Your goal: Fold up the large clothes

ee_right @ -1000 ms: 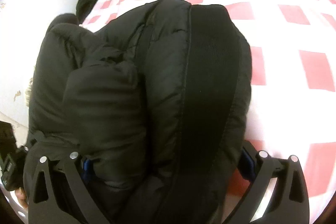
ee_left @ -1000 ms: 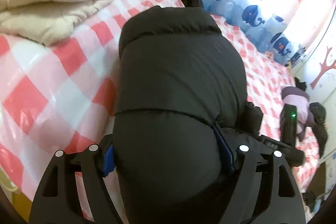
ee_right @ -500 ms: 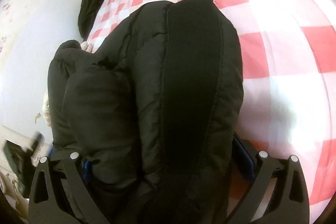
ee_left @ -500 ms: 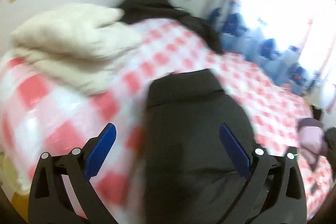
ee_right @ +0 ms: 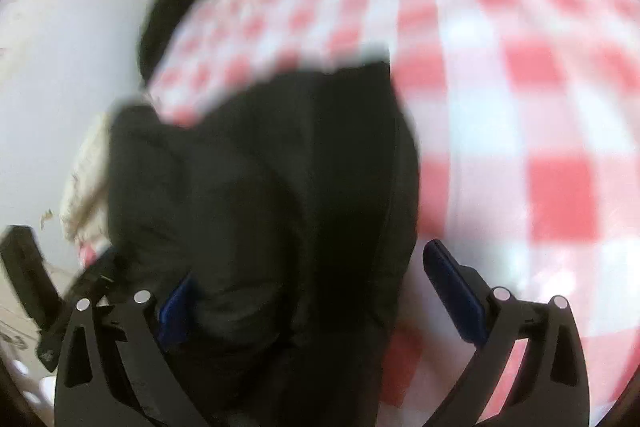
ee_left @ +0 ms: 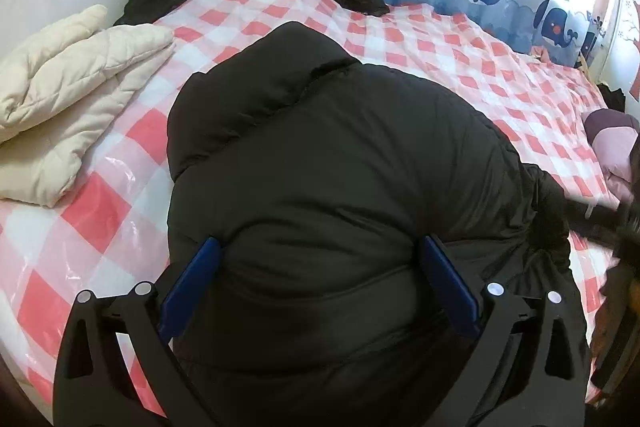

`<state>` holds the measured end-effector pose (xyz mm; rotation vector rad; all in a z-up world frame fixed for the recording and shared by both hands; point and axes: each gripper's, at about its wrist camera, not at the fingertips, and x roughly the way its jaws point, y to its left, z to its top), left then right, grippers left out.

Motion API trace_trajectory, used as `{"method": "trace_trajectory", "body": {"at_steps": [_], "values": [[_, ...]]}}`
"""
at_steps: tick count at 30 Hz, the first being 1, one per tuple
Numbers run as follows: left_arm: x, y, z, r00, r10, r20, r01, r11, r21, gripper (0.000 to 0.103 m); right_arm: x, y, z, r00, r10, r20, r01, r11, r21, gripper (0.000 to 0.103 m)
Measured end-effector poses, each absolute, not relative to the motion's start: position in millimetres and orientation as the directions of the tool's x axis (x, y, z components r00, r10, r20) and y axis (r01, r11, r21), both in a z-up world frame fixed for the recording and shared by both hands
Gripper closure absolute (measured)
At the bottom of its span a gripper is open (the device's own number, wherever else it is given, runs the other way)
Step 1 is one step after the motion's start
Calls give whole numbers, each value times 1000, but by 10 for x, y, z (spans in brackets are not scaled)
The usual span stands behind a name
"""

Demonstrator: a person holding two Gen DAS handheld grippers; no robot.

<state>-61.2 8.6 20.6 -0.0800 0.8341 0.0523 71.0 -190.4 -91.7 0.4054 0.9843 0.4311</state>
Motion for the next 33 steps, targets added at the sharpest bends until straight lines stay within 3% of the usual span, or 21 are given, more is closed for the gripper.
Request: {"method": "trace_trajectory", "body": {"at_steps": [3, 5, 6, 8, 10, 14, 20, 24, 26, 28, 31, 33], "values": [[-690, 70, 214, 674, 32, -738, -81, 996, -32, 8, 768, -1835, -702, 556, 469, -686, -185, 874, 448, 5], [-694, 53, 232, 679, 26, -734, -75, 997, -33, 8, 822, -1748, -904, 516, 411, -752, -192, 911, 366, 6], [-689, 47, 241, 680, 27, -733, -72, 997, -30, 8, 861, -1766, -1136, 483, 414, -772, -176, 909, 377, 6], [-683, 12, 266, 685, 43, -727, -70, 998, -8, 8, 809, -2024, -1589, 404, 543, -736, -76, 822, 565, 5], [-701, -33, 284, 695, 81, -714, -76, 996, 39, 8, 742, -1947, -1615, 460, 517, -721, -63, 829, 555, 5], [-758, -70, 304, 706, 74, -704, -56, 997, 49, 8, 700, -1826, -1509, 407, 540, -737, -97, 827, 553, 5], [-775, -81, 317, 709, 80, -700, -62, 997, 51, 8, 756, -1868, -748, 629, 345, -697, -196, 937, 288, 5], [-778, -91, 336, 709, 63, -702, -48, 998, 41, 8, 1147, -1628, -928, 578, 245, -778, -207, 967, 151, 5], [-781, -100, 342, 707, 56, -705, -40, 998, 39, 8, 1306, -1602, -1409, 442, 306, -843, -193, 951, 244, 5], [-792, -114, 341, 708, 64, -704, -38, 998, 52, 8, 1292, -1735, -1509, 410, 350, -842, -165, 937, 310, 5], [-841, -103, 371, 715, 62, -696, -35, 998, 52, 8, 1182, -1825, -1328, 433, 345, -833, -160, 938, 306, 5], [-877, -73, 398, 720, 59, -691, -41, 998, 42, 8, 908, -1941, -999, 527, 353, -773, -179, 935, 305, 5]]}}
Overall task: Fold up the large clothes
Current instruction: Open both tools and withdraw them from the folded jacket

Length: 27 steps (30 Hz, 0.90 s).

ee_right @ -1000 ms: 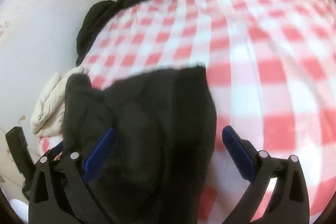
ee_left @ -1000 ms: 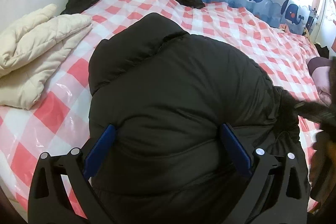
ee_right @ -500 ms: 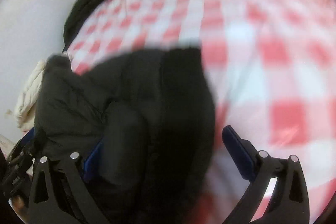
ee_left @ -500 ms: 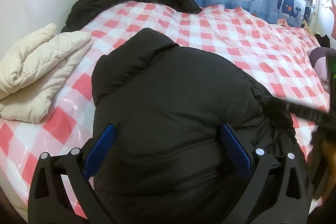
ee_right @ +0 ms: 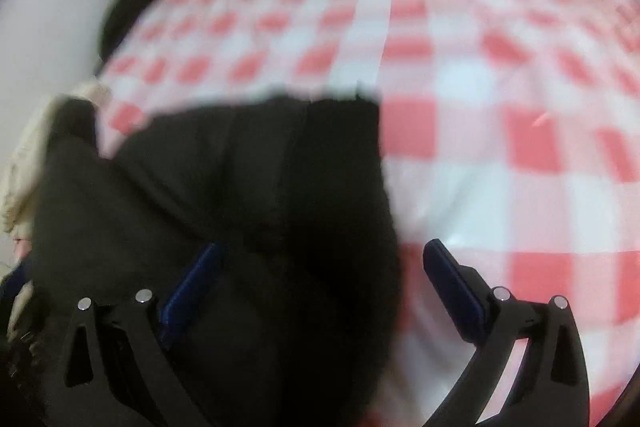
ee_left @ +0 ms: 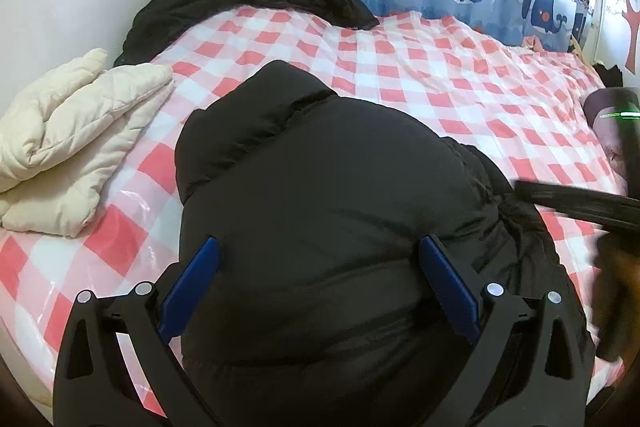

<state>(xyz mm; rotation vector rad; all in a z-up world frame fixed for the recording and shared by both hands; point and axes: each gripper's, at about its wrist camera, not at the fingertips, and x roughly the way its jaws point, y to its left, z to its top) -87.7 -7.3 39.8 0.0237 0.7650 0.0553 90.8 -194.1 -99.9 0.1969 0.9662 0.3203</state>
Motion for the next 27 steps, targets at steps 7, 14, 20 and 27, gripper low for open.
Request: {"method": "trace_trajectory", "body": {"at_steps": [7, 14, 20, 27], "values": [[-1002, -87, 455, 726, 31, -686, -17, 999, 27, 8, -253, -1736, -668, 592, 391, -705, -366, 909, 198, 5], [-1628, 129, 597, 634, -111, -765, -45, 983, -181, 8, -542, -1782, -638, 558, 340, -756, -307, 932, 193, 5], [-2276, 134, 616, 574, -1, -819, -125, 988, -88, 8, -1249, -1534, -177, 601, 270, -752, -309, 946, 92, 5], [-2747, 74, 669, 572, 69, -818, -142, 990, -16, 8, -1791, -1351, -192, 591, 202, -781, -305, 952, 15, 5]]}}
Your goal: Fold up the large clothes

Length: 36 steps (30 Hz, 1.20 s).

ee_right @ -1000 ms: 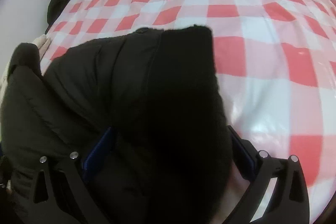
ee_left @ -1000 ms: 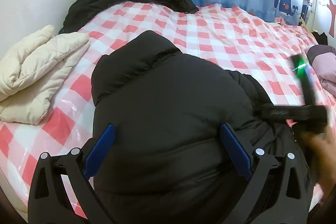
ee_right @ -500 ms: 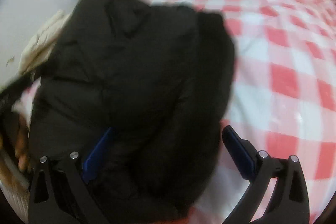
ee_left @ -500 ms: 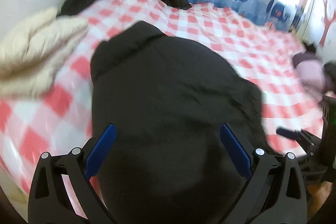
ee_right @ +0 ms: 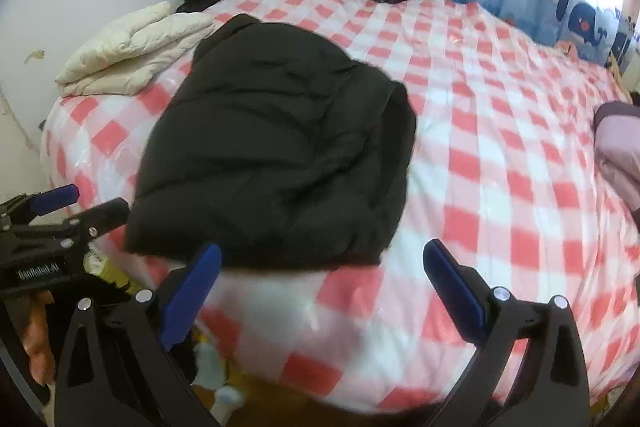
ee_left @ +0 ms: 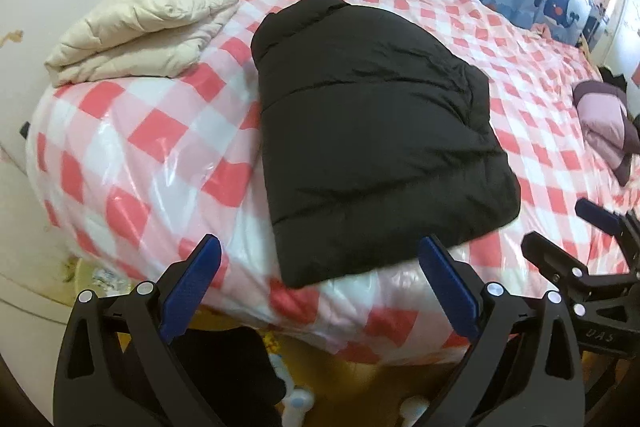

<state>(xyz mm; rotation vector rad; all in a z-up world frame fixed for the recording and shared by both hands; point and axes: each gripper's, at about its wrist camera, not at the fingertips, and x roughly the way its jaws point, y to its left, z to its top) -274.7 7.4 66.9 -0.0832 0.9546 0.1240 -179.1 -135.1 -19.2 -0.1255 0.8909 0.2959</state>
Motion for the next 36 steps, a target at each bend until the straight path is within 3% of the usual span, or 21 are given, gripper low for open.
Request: {"method": "trace_trajectory", "body": {"at_steps": [36], "values": [[-2775, 40, 722, 579, 8, -815, -101, 993, -63, 8, -1813, -1409, -222, 544, 206, -813, -309, 950, 33, 5]]}}
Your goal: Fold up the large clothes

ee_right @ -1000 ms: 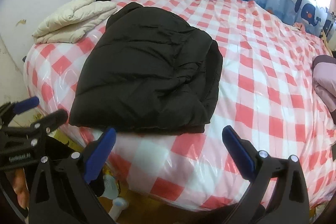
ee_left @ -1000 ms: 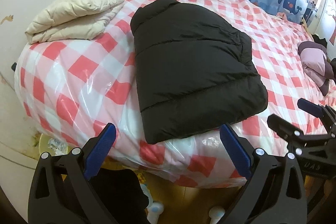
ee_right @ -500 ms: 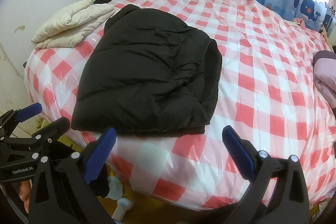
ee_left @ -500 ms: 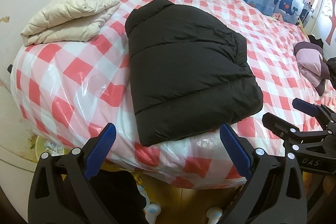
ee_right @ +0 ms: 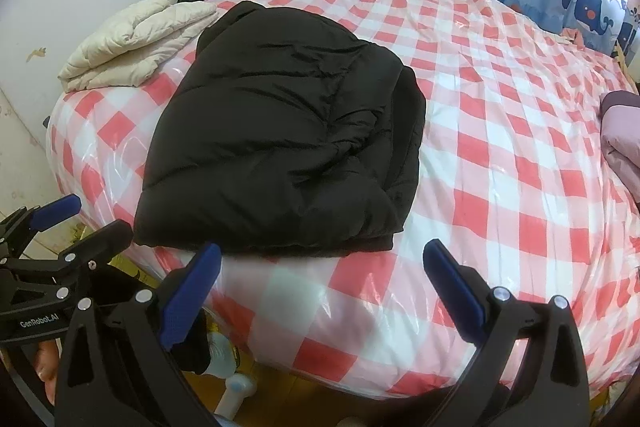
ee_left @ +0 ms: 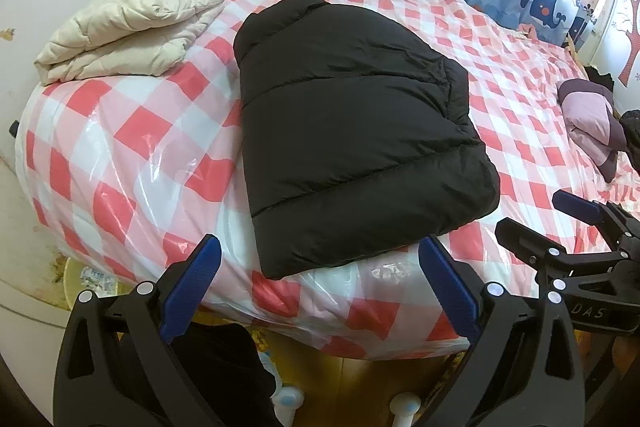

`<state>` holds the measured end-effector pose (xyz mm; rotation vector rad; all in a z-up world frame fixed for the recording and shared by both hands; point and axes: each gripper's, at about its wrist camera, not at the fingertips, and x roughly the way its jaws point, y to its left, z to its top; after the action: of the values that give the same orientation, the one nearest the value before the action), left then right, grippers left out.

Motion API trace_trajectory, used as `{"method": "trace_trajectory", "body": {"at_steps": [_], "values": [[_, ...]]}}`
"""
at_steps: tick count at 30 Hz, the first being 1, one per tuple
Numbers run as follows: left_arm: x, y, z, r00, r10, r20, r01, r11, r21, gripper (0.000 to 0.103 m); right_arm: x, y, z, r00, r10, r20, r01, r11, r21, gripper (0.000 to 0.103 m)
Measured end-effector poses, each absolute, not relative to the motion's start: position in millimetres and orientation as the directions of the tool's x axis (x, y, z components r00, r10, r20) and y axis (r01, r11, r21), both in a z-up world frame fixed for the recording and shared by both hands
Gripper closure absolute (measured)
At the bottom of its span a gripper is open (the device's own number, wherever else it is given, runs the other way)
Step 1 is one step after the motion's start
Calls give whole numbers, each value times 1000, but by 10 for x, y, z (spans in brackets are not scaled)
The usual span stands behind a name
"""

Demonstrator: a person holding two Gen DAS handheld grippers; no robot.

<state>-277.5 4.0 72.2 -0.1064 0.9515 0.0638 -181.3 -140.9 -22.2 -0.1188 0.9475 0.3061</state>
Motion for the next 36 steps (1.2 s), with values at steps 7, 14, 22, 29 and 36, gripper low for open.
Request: {"method": "trace_trajectory", "body": {"at_steps": [7, 14, 22, 29, 36], "values": [[-2774, 38, 721, 579, 8, -815, -103, 993, -64, 8, -1818, -1411, -224, 544, 205, -814, -309, 950, 33, 5], [-2767, 31, 706, 573, 6, -820, -107, 992, -68, 8, -1820, -1416, -225, 544, 204, -814, -307, 951, 33, 5], [-2765, 26, 701, 572, 4, -820, -106, 992, -69, 8, -1817, -1439, -229, 545, 203, -814, -309, 951, 30, 5], [-2770, 12, 701, 571, 4, -821, -106, 992, -70, 8, -1817, -1463, -239, 542, 203, -816, -309, 951, 32, 5], [-2726, 33, 677, 559, -3, -829, -102, 992, -72, 8, -1814, -1478, -256, 539, 203, -817, -314, 949, 29, 5]]}}
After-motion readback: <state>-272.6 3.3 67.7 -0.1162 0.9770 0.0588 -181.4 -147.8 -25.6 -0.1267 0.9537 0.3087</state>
